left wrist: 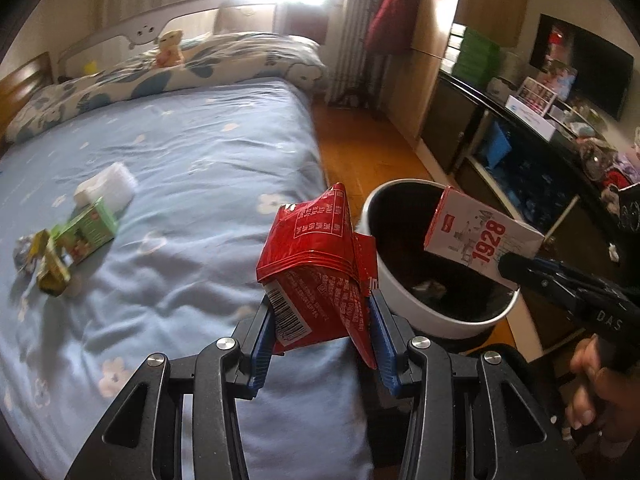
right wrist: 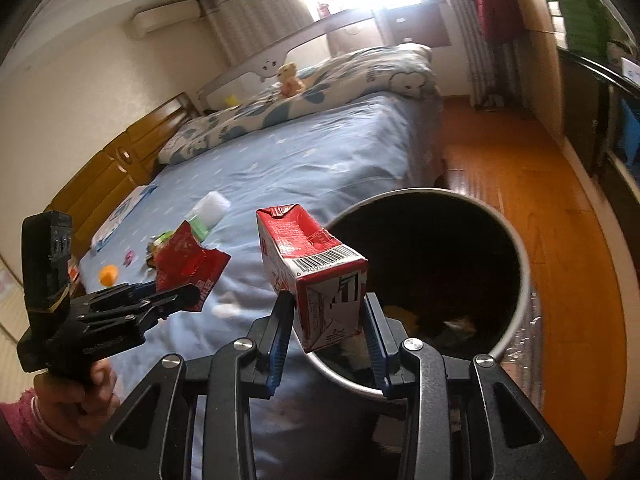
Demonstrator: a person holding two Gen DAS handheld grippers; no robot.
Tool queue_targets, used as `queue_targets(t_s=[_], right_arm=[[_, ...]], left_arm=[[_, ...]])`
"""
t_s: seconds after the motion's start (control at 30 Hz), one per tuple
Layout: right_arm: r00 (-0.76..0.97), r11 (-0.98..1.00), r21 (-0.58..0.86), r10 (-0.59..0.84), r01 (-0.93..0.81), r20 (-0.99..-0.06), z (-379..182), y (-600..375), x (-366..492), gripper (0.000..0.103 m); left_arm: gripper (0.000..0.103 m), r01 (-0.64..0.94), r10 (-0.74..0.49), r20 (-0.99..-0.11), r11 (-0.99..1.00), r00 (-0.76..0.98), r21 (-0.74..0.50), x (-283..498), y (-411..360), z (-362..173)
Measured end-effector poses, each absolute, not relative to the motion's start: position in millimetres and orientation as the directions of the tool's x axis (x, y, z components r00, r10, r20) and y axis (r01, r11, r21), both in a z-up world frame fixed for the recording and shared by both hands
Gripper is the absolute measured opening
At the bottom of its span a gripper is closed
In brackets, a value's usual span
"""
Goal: Collect trash
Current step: 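Carry the red bag and carton over the bin with both tools, then open the left tool over the bin while the right tool opens to drop the carton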
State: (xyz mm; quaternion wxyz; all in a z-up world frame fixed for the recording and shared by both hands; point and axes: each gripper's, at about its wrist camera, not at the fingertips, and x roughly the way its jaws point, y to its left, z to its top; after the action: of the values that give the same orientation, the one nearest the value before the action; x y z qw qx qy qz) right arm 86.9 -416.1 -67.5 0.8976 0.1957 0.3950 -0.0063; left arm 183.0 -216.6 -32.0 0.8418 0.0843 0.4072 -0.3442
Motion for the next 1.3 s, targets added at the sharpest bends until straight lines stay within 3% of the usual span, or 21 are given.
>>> queue_targets(t_s=[1.3], right_arm=[[0.603,0.932,0.231,0.018,0.277,-0.797,-81.7,-467.2,90.6,0.035]], left_arm=[[0.045,0.74,-0.507,-0.788,0.665,0.348,-0.102,204.1,-316.3,-51.7]])
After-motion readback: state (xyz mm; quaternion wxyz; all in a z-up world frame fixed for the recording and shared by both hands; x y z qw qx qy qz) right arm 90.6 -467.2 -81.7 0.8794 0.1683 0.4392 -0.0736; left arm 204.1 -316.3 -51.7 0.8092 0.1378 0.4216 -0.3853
